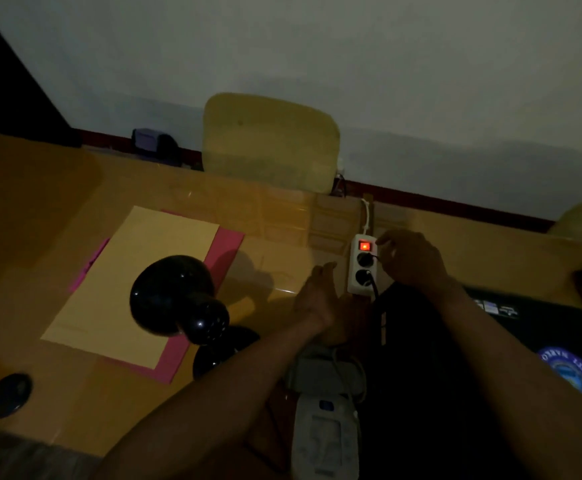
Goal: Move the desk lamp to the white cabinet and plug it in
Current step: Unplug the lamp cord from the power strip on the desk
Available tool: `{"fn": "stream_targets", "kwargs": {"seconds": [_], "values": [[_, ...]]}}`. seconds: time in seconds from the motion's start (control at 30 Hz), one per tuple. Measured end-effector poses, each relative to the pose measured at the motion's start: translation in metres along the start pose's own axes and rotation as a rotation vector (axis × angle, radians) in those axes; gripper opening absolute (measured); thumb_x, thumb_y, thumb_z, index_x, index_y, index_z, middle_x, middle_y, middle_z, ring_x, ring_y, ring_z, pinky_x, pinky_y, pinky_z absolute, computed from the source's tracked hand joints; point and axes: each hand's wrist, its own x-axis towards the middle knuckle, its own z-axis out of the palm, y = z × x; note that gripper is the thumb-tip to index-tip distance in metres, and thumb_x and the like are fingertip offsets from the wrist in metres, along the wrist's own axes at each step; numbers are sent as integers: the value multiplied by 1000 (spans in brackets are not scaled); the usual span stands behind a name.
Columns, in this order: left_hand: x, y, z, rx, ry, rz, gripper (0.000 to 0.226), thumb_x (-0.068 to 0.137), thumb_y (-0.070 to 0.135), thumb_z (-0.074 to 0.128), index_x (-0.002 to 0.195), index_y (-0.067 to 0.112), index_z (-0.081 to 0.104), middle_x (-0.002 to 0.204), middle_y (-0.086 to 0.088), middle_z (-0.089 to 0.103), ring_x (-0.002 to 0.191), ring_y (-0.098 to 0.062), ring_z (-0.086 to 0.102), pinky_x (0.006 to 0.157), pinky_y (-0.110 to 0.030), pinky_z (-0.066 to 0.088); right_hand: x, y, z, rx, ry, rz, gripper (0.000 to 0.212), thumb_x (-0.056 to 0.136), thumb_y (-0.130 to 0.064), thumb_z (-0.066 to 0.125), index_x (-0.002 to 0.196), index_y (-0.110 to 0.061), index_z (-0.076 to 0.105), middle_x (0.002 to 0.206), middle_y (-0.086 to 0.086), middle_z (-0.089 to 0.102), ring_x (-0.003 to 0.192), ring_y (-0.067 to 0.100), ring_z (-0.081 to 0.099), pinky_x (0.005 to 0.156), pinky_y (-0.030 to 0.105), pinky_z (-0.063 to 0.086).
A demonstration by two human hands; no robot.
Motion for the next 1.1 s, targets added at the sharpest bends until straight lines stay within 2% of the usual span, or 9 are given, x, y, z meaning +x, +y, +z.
{"fn": "stream_targets", "kwargs": {"seconds": [0.1,0.2,0.37,0.47,0.53,0.63,0.77,0.9,1.1], "values": [[20,0,14,-6,-10,-2,80,85,31,71,152,18,29,147,-12,41,131,-30,48,102,-42,46,15,12,5,-38,-99,17,29,91,-25,57,119,-29,67,127,1,63,113,24,62,88,37,52],[39,0,23,-56,-17,40,76,83,25,73,148,16,35,142,-14,45,126,-32,52,102,-40,47,26,22,13,-49,-195,16,35,88,-22,63,121,-31,65,128,-1,63,116,20,60,88,33,49],[61,2,34,-111,3,77,65,70,26,83,128,14,57,127,-13,61,112,-28,61,87,-32,50,45,22,21,-124,-171,-59,35,86,-31,68,121,-32,68,127,-4,66,116,18,61,88,31,50],[66,3,42,-137,12,118,50,75,19,78,121,6,61,118,-20,65,106,-36,64,87,-42,55,55,17,27,-232,-205,-133,34,88,-33,67,122,-31,69,132,-4,63,120,19,59,92,34,50],[66,1,52,-77,94,203,42,78,11,75,117,-2,63,112,-27,64,101,-41,63,83,-45,54,61,15,28,-289,-234,-183,30,88,-29,68,117,-33,72,130,-3,64,116,19,62,89,34,53],[68,2,58,-58,153,167,43,81,16,73,122,7,64,121,-18,58,104,-36,60,81,-35,50,67,18,29,-360,-237,-245,26,87,-26,70,111,-37,74,125,-7,67,111,17,64,83,31,54],[77,-1,57,-19,113,154,41,84,27,73,122,15,66,124,-11,56,109,-28,58,85,-35,51,69,25,33,-363,-196,-316,24,89,-30,68,110,-39,74,119,-9,71,106,15,66,72,25,42],[79,-6,59,-9,71,155,43,84,32,73,122,14,66,125,-9,58,109,-25,59,84,-29,49,67,28,32,-368,-192,-337,25,88,-32,65,111,-42,72,120,-9,70,110,17,64,77,30,49],[79,-15,63,114,43,197,60,91,38,66,143,13,48,141,-11,55,123,-30,55,95,-36,47,72,31,23,-406,-118,-385,26,84,-26,64,106,-37,73,113,-10,71,105,17,65,67,27,42]]}}
